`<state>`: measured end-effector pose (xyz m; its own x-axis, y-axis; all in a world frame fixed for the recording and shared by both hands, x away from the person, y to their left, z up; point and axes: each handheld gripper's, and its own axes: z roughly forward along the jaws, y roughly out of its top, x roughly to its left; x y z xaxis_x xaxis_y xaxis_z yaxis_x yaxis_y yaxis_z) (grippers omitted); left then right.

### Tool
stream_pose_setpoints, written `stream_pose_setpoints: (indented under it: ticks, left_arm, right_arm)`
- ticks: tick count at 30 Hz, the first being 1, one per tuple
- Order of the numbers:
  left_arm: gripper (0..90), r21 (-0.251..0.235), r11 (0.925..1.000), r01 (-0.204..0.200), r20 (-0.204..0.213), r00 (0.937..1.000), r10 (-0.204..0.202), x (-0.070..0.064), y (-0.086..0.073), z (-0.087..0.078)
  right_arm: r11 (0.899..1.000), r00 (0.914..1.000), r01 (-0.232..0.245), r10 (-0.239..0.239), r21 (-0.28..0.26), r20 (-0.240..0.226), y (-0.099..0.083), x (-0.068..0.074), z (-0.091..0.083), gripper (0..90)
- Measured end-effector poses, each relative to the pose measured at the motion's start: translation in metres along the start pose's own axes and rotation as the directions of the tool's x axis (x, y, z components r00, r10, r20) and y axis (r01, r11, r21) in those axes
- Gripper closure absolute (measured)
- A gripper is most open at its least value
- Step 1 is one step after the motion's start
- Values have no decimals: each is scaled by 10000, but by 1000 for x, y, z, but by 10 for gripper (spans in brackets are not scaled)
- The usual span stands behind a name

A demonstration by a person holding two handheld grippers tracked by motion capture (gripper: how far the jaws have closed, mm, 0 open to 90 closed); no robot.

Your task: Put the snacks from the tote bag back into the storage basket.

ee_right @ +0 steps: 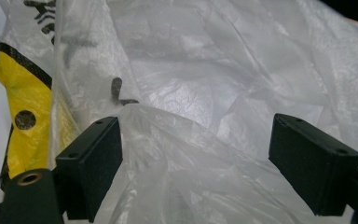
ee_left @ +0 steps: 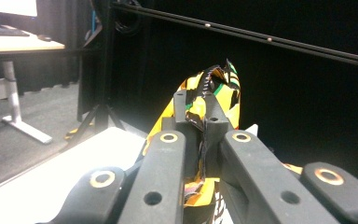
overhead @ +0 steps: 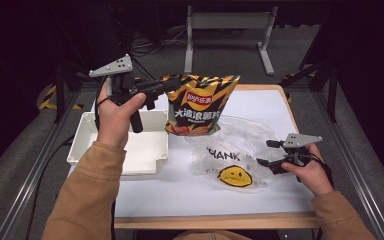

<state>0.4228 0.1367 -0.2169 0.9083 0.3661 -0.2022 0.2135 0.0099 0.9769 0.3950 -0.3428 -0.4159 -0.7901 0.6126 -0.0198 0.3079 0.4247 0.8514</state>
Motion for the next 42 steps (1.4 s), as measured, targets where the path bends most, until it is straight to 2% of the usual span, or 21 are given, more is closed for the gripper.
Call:
stream_pose_setpoints:
  ticks: [9,12,17,24,34,39,42]
  left_arm:
    - [886,-171,9998,38,-416,9991,-45,8,-2,-25]
    - [886,-172,9998,35,-641,9979,-46,10,-3,-38]
    - [886,-187,9998,94,-888,9960,-110,13,-4,-54]
    - [886,-213,9996,162,-1237,9921,-187,21,-8,-72]
    - [886,-345,9990,276,-1672,9854,-330,41,-13,-102]
    - [886,-313,9992,254,-1830,9826,-307,48,-14,-112]
    - [886,-383,9989,279,-1858,9820,-346,54,-16,-118]
  right_arm:
    - [9974,9999,123,-114,-716,125,14,3,-7,189]
    - [9952,9999,143,-136,-966,79,20,6,-9,190]
    - [9955,9995,320,-311,-893,115,24,8,-12,190]
    - [9944,9994,320,-304,-1005,175,28,9,-18,189]
    - [9937,9991,287,-251,-1087,343,29,12,-23,189]
    - [9926,9988,328,-282,-1169,407,31,16,-27,189]
    - [9919,9970,582,-519,-1128,581,35,19,-30,189]
